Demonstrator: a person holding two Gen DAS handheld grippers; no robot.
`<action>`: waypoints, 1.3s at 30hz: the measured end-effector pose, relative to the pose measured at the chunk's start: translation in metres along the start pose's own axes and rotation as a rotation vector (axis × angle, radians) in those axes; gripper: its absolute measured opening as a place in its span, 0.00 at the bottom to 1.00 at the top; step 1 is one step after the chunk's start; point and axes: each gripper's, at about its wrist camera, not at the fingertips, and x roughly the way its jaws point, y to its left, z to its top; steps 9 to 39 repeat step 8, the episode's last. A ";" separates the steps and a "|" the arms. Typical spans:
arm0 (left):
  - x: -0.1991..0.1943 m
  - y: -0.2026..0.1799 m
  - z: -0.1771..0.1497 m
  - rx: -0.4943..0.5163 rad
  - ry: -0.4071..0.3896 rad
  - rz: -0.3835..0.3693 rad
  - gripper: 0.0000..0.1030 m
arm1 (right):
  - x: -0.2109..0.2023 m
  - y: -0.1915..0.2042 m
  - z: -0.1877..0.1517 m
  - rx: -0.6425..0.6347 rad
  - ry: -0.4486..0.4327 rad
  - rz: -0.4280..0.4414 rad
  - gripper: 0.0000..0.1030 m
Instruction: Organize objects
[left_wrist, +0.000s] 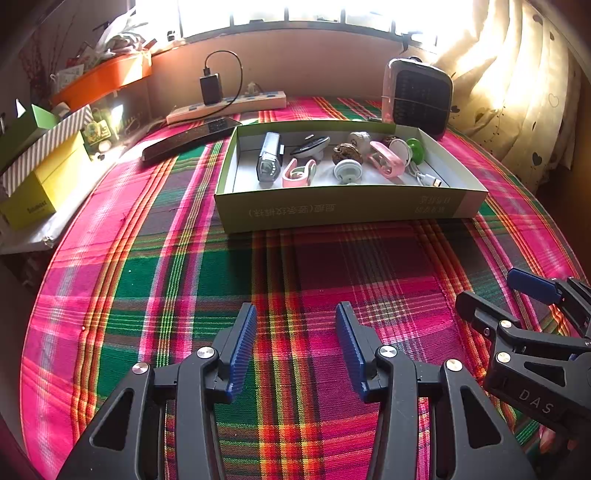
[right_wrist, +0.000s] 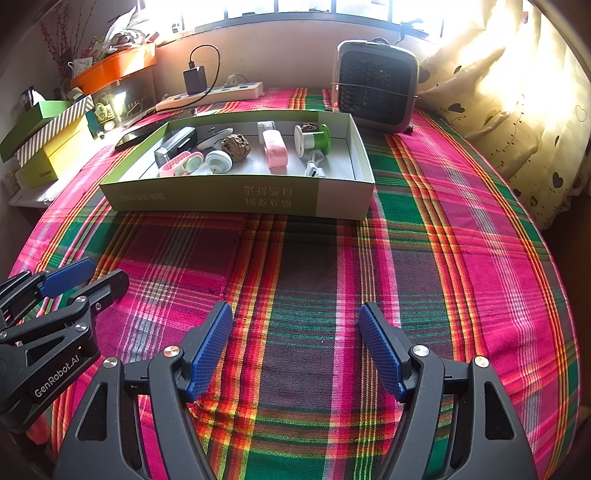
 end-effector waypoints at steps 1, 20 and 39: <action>0.000 0.000 0.000 0.001 0.000 0.001 0.42 | 0.000 0.000 0.000 0.000 0.000 0.000 0.69; 0.000 0.000 0.000 0.001 -0.001 0.000 0.42 | 0.000 0.000 0.000 0.000 0.000 0.000 0.69; 0.000 0.000 0.000 0.001 -0.001 0.000 0.42 | 0.000 0.000 0.000 0.000 0.000 0.000 0.69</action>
